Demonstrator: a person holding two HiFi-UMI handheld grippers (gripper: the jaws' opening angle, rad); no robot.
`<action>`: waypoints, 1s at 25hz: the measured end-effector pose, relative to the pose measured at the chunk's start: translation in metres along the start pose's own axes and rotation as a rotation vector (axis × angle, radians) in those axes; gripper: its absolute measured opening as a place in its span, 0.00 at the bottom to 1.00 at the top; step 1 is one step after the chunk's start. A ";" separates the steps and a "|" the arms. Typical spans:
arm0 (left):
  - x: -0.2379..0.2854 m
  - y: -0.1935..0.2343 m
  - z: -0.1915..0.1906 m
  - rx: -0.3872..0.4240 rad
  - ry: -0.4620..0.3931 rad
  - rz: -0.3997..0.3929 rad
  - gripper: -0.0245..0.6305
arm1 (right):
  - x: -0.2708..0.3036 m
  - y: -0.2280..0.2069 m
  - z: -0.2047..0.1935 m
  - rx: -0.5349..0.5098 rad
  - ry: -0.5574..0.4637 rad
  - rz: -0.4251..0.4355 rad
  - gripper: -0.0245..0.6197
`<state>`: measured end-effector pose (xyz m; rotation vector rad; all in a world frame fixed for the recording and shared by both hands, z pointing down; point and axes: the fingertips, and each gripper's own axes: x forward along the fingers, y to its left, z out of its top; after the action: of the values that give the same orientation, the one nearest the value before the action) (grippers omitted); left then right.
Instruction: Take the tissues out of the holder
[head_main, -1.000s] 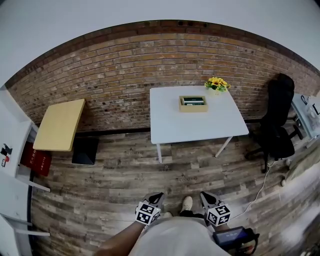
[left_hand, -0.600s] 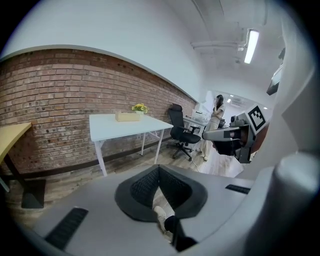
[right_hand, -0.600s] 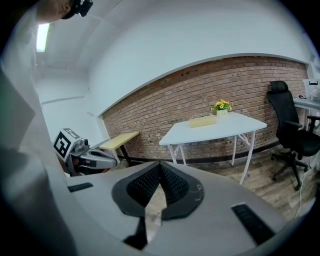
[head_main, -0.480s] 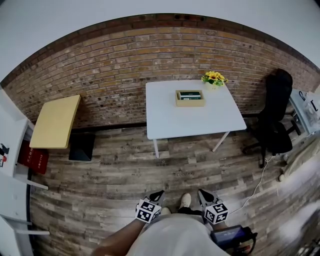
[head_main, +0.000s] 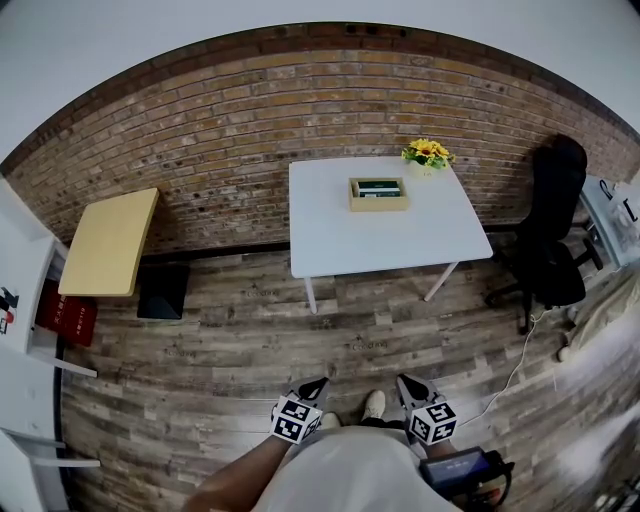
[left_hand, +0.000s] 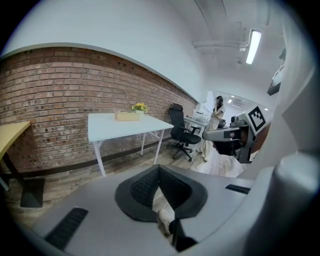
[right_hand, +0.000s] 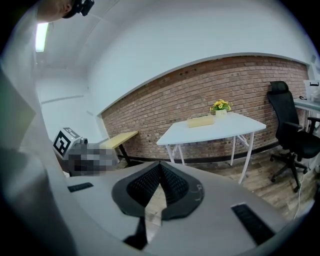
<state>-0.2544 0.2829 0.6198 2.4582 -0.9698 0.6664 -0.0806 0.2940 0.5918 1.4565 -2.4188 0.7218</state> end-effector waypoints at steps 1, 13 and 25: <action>0.001 -0.001 0.000 -0.001 0.000 0.002 0.05 | 0.000 -0.002 0.000 0.001 0.002 0.001 0.05; 0.022 -0.008 0.013 -0.007 0.004 0.053 0.05 | 0.007 -0.035 0.010 0.007 -0.002 0.045 0.05; 0.068 -0.028 0.041 -0.005 0.030 0.059 0.05 | 0.005 -0.088 0.014 0.023 0.015 0.055 0.05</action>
<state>-0.1793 0.2445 0.6205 2.4164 -1.0341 0.7177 -0.0056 0.2486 0.6075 1.3932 -2.4554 0.7718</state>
